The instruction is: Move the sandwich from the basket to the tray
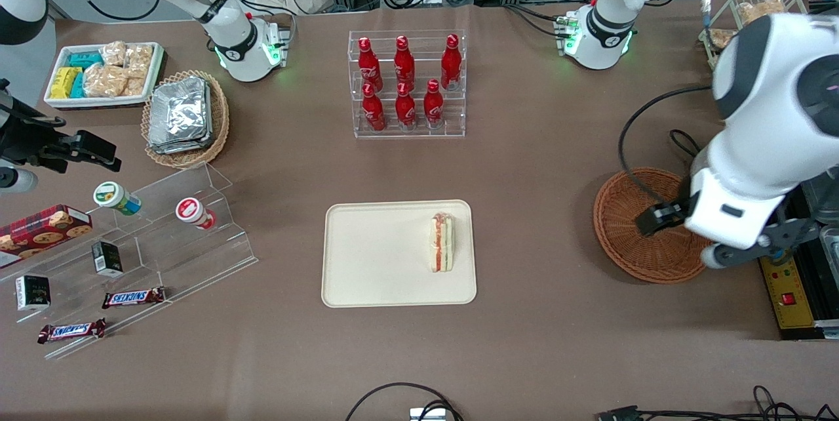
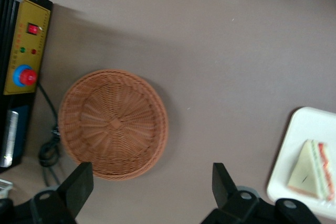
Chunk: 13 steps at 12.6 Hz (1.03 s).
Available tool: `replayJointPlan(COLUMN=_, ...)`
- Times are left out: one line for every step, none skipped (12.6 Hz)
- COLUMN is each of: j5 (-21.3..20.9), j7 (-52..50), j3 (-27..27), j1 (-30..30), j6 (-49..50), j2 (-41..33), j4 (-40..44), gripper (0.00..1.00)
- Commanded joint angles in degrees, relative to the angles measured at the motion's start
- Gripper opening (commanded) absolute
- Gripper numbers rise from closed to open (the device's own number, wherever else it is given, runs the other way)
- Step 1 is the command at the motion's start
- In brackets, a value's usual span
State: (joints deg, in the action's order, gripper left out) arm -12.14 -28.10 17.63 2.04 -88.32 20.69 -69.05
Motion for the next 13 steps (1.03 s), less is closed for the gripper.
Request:
replayJointPlan(j5=4.7, j7=9.3, j3=-4.8, j1=0.9, j6=-0.3, j2=-8.5, j4=-8.3, gripper=1.00)
replayJointPlan(j5=5.6, j7=12.3, j3=-6.5, j1=0.9, j6=-0.4, j2=-10.7, j4=-10.6, gripper=1.00)
replayJointPlan(j5=6.8, j7=15.8, j3=-8.5, j1=0.9, j6=-0.5, j2=-12.8, j4=-12.4, gripper=1.00)
replayJointPlan(j5=8.1, j7=19.2, j3=-9.8, j1=0.9, j6=-0.5, j2=-15.0, j4=-14.3, gripper=1.00)
replayJointPlan(j5=8.8, j7=21.8, j3=-11.0, j1=1.0, j6=-0.2, j2=-16.7, j4=-15.7, gripper=1.00)
replayJointPlan(j5=10.3, j7=24.6, j3=-12.0, j1=1.0, j6=0.2, j2=-18.4, j4=-16.9, gripper=1.00)
replayJointPlan(j5=12.4, j7=26.9, j3=-12.3, j1=1.2, j6=0.3, j2=-20.2, j4=-18.5, gripper=1.00)
replayJointPlan(j5=13.0, j7=27.5, j3=-13.1, j1=1.2, j6=0.3, j2=-22.1, j4=-19.6, gripper=1.00)
replayJointPlan(j5=12.6, j7=27.4, j3=-13.2, j1=1.2, j6=0.5, j2=-22.5, j4=-19.7, gripper=1.00)
replayJointPlan(j5=12.3, j7=27.6, j3=-13.2, j1=1.2, j6=1.3, j2=-22.7, j4=-19.7, gripper=1.00)
replayJointPlan(j5=12.2, j7=27.7, j3=-13.2, j1=1.2, j6=1.4, j2=-22.5, j4=-19.7, gripper=1.00)
replayJointPlan(j5=12.1, j7=27.6, j3=-13.2, j1=1.0, j6=1.4, j2=-22.1, j4=-19.6, gripper=1.00)
replayJointPlan(j5=12.1, j7=27.5, j3=-13.2, j1=0.9, j6=1.6, j2=-21.8, j4=-19.4, gripper=1.00)
